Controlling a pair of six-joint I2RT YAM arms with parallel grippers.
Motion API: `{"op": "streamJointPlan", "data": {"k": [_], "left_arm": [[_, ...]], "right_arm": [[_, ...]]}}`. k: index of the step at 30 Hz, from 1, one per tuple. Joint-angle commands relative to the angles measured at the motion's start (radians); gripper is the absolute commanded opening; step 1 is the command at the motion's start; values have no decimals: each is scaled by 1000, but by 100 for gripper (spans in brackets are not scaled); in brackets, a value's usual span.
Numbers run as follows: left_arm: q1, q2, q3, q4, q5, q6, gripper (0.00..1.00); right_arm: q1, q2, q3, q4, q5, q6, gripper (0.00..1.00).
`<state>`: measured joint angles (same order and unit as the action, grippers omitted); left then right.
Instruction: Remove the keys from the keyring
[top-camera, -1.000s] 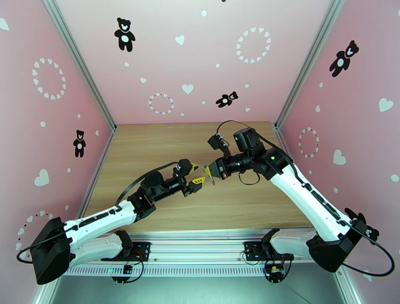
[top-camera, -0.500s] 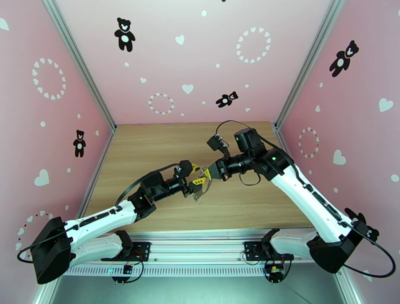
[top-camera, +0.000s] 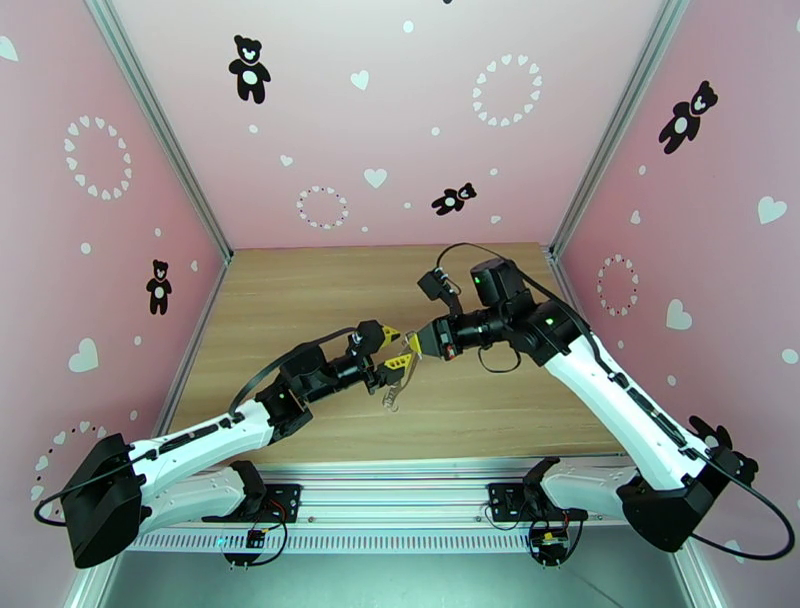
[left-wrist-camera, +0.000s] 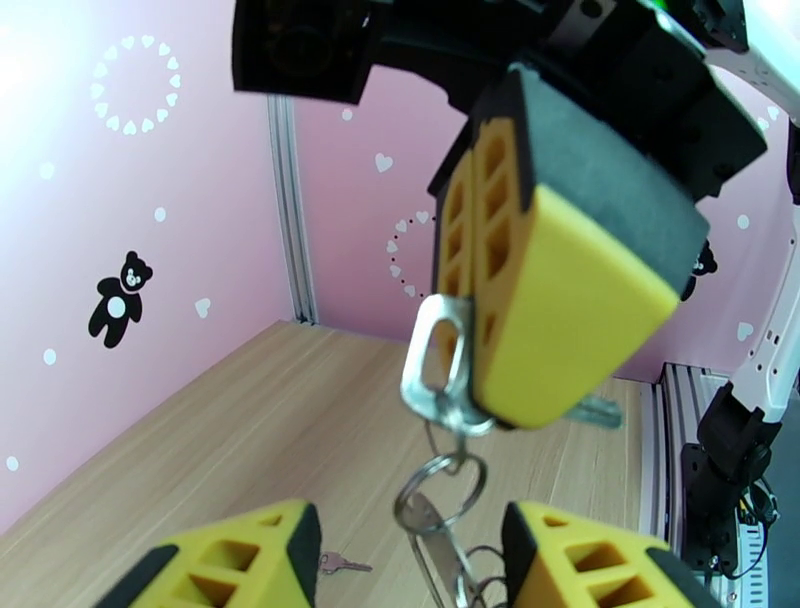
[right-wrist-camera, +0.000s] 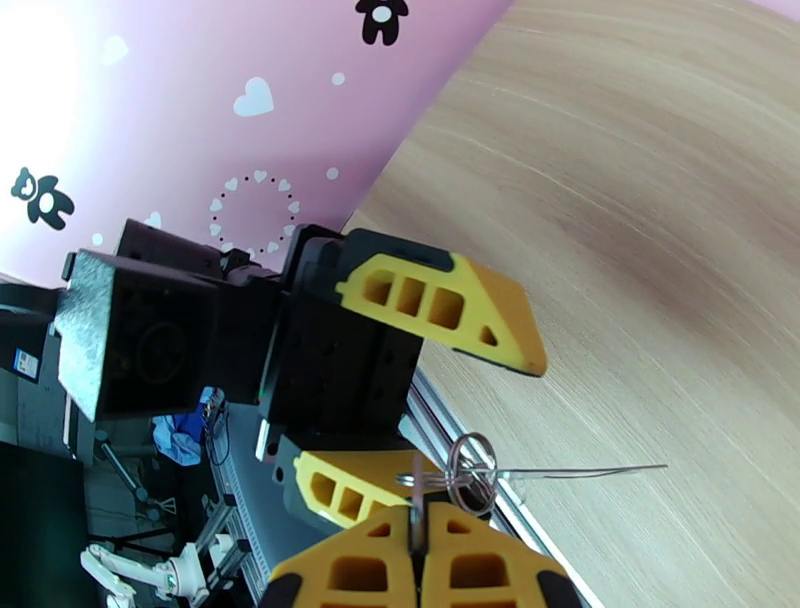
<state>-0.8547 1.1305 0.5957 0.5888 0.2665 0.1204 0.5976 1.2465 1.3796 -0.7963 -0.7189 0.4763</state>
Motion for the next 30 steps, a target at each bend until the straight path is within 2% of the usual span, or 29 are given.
{"op": "streamJointPlan", "data": {"k": [1, 9, 21, 24, 28, 30], "left_arm": [[-6, 0, 1, 53, 25, 7, 53], [-17, 29, 7, 86, -4, 16, 52], [-17, 47, -20, 134, -157, -16, 51], [-18, 51, -13, 127, -108, -10, 52], [-27, 69, -2, 122, -133, -8, 53], [-27, 85, 2, 121, -188, -15, 53]], "right_arm": [[13, -33, -16, 62, 31, 74, 0], [44, -45, -46, 139, 83, 172, 0], [57, -52, -59, 196, 114, 234, 0], [65, -57, -64, 209, 144, 257, 0], [70, -57, -69, 234, 158, 286, 0], [70, -60, -71, 240, 173, 291, 0]]}}
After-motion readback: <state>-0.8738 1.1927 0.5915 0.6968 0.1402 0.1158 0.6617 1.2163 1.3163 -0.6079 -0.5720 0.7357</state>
